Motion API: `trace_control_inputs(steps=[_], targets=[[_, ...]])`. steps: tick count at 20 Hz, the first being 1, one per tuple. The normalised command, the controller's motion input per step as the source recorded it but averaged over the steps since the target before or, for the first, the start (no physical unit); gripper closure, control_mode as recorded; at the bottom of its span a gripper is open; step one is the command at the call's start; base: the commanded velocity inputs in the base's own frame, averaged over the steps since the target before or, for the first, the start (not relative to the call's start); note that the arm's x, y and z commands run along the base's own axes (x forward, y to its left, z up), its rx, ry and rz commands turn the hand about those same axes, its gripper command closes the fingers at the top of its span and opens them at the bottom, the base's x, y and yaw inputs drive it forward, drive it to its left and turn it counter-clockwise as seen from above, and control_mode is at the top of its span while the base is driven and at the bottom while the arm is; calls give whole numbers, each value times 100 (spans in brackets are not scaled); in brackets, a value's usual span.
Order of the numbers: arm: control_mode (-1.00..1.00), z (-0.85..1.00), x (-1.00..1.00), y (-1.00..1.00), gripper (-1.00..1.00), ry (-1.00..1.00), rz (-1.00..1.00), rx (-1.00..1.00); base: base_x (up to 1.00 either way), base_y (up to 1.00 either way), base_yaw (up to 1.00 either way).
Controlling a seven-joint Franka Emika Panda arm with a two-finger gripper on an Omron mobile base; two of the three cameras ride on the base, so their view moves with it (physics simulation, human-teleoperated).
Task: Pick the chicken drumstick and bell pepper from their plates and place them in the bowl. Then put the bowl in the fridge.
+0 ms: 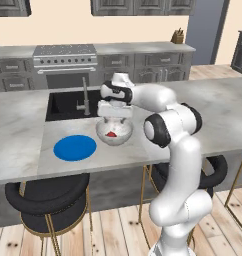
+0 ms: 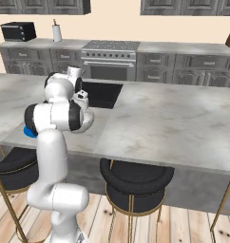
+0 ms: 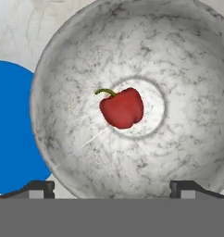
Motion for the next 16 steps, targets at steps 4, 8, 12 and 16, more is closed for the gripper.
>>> trace_control_inputs(steps=[4,8,12,16], targets=[[-100,0,-84,-13,-100,-7,0,0,0,0,0],[-100,-1,-85,-10,-100,0,0,0,0,0,0],[-100,-2,-93,-7,-100,-10,0,0,0,0,0],[-100,-4,-90,-5,-100,-13,0,0,0,0,0]])
